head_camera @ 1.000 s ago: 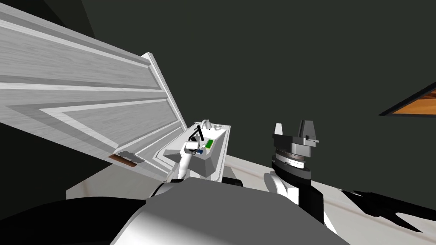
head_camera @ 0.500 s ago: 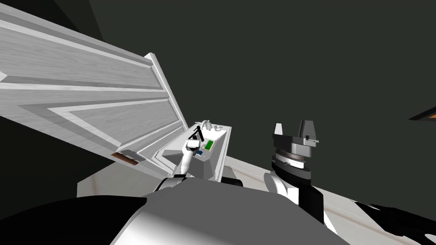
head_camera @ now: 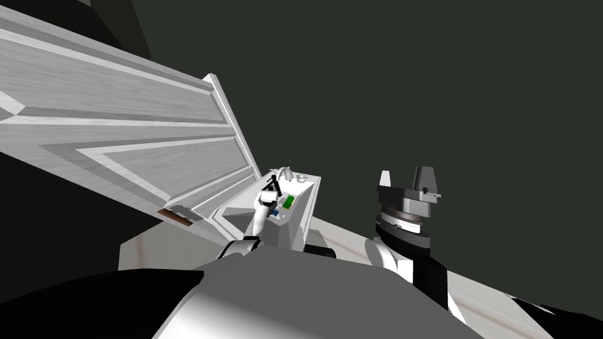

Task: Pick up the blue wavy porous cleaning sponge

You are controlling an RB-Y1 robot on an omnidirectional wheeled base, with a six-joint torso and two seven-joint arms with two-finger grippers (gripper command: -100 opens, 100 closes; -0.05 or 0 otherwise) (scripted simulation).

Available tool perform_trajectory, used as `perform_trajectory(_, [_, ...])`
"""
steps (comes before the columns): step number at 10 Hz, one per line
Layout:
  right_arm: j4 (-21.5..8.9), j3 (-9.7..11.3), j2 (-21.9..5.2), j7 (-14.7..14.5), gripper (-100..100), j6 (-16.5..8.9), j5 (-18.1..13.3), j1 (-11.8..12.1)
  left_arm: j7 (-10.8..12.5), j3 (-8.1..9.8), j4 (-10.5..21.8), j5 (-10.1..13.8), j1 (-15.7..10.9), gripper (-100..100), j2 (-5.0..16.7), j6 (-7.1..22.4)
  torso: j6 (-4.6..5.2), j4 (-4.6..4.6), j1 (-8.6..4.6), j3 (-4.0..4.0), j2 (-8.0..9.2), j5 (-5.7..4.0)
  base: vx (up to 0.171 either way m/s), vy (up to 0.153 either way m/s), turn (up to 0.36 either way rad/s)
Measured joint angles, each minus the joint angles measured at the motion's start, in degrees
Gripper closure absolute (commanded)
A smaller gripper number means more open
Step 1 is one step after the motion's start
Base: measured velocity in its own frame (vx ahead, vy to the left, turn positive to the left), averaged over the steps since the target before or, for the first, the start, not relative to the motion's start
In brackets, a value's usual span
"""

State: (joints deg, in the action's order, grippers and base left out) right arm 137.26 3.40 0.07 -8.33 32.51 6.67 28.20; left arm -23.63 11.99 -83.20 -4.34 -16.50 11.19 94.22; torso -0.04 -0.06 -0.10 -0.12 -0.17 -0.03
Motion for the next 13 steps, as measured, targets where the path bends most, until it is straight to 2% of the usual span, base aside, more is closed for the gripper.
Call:
perform_trajectory(3, [0.0,0.0,0.0,0.0,0,0.0,0.0,0.0,-1.6,0.5,2.1,-0.2,-2.4,-100,0.1,4.8,0.01,0.0,-0.06,0.0,0.0,-0.02,0.05,-0.046,0.052])
perform_trajectory(5, [0.0,0.0,0.0,0.0,0,0.0,0.0,0.0,-2.3,0.77,3.0,-0.2,-3.4,-100,0.3,7.1,0.01,0.01,0.06,0.03,0.06,0.01,0.023,-0.015,0.02])
perform_trajectory(6, [0.0,0.0,0.0,0.0,0,0.0,0.0,0.0,-2.4,0.78,3.0,-0.2,-3.4,0,0.3,7.3,0.01,0.02,0.1,0.07,0.13,0.02,0.0,0.0,0.0])
perform_trajectory(7, [0.0,0.0,0.0,0.0,0,0.0,0.0,0.0,-2.4,0.78,3.0,-0.2,-3.4,-100,0.3,7.3,0.01,0.03,0.13,0.1,0.18,0.03,0.003,0.01,-0.007])
perform_trajectory(10, [0.0,0.0,0.0,0.0,0,0.0,0.0,0.0,-1.7,0.34,5.7,-0.1,-2.8,-100,0.0,4.1,0.0,0.04,0.23,0.11,0.19,0.05,0.004,0.015,-0.005])
perform_trajectory(11, [0.0,0.0,0.0,0.0,0,0.0,0.0,0.0,-1.7,0.33,5.8,-0.1,-2.8,100,0.0,3.9,0.0,0.04,0.19,0.11,0.2,0.04,0.0,0.0,0.0])
perform_trajectory(13, [0.0,0.0,0.0,0.0,0,0.0,0.0,0.0,-1.6,0.36,5.8,-0.2,-2.8,100,0.1,4.0,0.08,0.0,0.24,0.05,0.11,0.11,-0.002,0.001,0.007])
